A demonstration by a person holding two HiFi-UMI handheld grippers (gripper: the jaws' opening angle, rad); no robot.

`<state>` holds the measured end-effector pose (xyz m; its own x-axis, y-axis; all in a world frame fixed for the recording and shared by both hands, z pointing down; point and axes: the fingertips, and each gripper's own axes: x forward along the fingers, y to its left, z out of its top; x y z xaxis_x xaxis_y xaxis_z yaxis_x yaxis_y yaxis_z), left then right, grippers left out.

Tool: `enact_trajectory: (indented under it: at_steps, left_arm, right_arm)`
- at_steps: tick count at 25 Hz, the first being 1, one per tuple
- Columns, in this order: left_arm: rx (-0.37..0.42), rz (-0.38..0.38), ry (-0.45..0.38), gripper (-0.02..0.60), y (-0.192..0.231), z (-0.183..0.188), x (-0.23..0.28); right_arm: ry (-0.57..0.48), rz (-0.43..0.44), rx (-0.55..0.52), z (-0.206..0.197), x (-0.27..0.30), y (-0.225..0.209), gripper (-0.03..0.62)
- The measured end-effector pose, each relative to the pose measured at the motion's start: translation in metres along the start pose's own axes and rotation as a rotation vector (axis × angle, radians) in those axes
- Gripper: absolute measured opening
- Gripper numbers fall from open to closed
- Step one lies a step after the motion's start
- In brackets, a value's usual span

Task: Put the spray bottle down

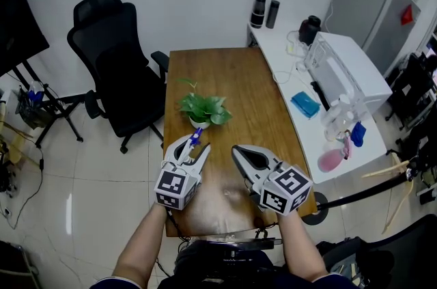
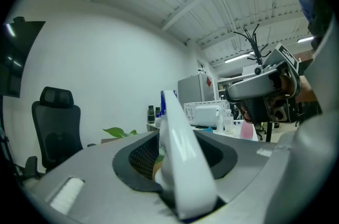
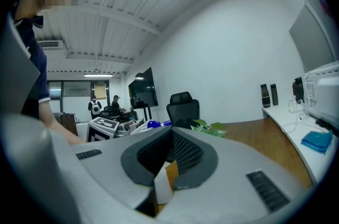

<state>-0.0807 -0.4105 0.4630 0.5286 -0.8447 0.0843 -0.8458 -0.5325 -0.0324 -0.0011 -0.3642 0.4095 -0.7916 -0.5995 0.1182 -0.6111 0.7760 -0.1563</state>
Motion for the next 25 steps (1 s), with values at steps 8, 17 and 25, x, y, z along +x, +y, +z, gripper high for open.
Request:
enact_trajectory:
  at_steps: [8,17,25]
  left_arm:
    - [0.011,0.020,0.006,0.276,0.000,-0.002,-0.008]
    - [-0.031,0.075,-0.013,0.291,0.003,0.002,-0.055]
    - [-0.097,0.187,-0.091,0.077,0.026,0.023,-0.124]
  right_arm:
    - [-0.007,0.013,0.000,0.002,-0.001,0.003,0.009]
    - [-0.011,0.014,0.003,0.000,-0.005,0.008,0.009]
    - [-0.020,0.013,0.017,-0.005,-0.011,0.020,0.009]
